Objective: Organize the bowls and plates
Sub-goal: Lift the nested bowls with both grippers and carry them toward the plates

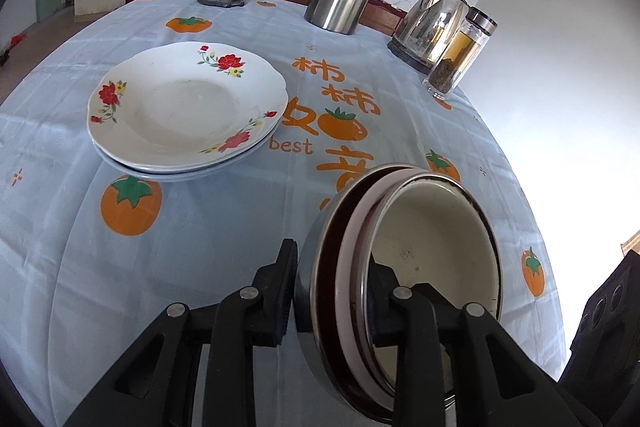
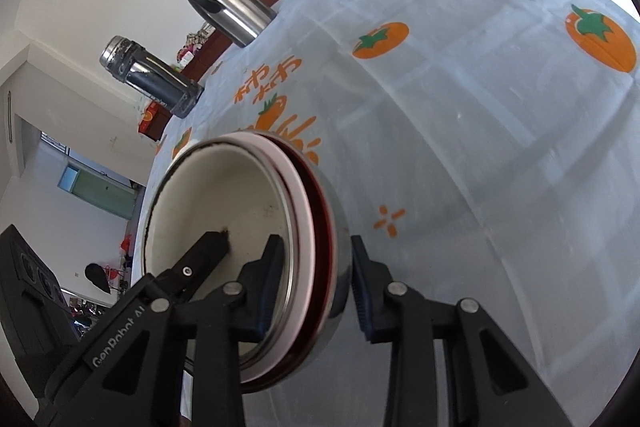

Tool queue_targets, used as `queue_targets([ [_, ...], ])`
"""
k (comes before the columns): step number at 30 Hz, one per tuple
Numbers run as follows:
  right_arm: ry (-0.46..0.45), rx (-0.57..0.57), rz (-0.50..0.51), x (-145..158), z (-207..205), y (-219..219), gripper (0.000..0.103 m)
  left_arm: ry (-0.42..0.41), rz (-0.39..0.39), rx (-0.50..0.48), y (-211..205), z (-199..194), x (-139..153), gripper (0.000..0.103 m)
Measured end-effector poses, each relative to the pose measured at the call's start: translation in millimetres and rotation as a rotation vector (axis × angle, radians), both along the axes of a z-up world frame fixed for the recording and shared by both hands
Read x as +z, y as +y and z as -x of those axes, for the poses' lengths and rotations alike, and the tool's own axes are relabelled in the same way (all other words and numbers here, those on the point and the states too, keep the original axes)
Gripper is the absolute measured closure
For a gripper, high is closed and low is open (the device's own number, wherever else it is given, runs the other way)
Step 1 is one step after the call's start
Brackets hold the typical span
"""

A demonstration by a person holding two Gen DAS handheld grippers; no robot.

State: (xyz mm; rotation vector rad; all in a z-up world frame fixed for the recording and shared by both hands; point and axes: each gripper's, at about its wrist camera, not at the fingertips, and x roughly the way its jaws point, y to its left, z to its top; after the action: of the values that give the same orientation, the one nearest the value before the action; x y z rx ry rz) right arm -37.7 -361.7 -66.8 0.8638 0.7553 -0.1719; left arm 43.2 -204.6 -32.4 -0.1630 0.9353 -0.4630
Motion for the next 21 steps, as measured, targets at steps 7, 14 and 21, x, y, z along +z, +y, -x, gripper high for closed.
queue_targets([
  [7,0.001,0.012,0.019,9,11,14,0.070,-0.011,0.014,0.007,16,14,5,0.072],
  [14,-0.002,0.028,0.047,16,14,29,0.071,-0.014,0.028,0.022,30,20,10,0.072],
  [21,-0.008,0.052,0.065,24,12,45,0.071,-0.021,0.034,0.044,48,22,16,0.072],
])
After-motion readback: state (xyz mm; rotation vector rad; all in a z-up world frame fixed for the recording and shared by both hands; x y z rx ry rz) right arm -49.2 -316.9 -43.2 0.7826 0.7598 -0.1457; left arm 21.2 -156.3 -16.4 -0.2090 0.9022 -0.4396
